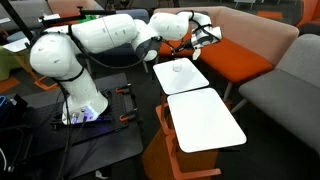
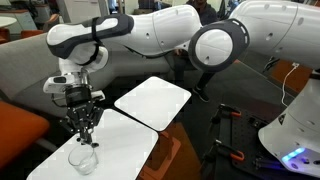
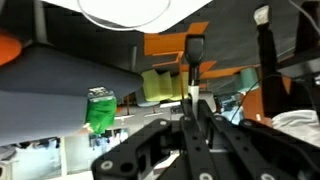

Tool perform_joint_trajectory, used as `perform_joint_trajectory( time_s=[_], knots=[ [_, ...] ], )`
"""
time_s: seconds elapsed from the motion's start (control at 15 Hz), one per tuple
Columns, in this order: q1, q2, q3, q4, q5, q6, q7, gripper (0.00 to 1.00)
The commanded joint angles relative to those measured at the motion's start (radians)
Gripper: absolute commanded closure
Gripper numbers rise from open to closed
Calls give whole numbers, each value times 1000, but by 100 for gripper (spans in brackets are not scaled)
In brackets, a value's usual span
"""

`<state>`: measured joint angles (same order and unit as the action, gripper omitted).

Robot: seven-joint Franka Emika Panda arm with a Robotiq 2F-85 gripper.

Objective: Put the marker in the glass cup

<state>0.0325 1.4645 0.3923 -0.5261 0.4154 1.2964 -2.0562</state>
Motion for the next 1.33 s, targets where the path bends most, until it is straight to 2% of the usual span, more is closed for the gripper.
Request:
perform_joint_trajectory(
  time_s=[0.0,0.2,0.47,1.27],
  knots=[
    [5,0,-10,-6,33,20,-138,97],
    [9,2,-14,-29,50,51,-215,97],
    [7,15,-12,-46,82,154,-290,97],
    [-24,35,-23,-132,126,203,-255,96]
  ],
)
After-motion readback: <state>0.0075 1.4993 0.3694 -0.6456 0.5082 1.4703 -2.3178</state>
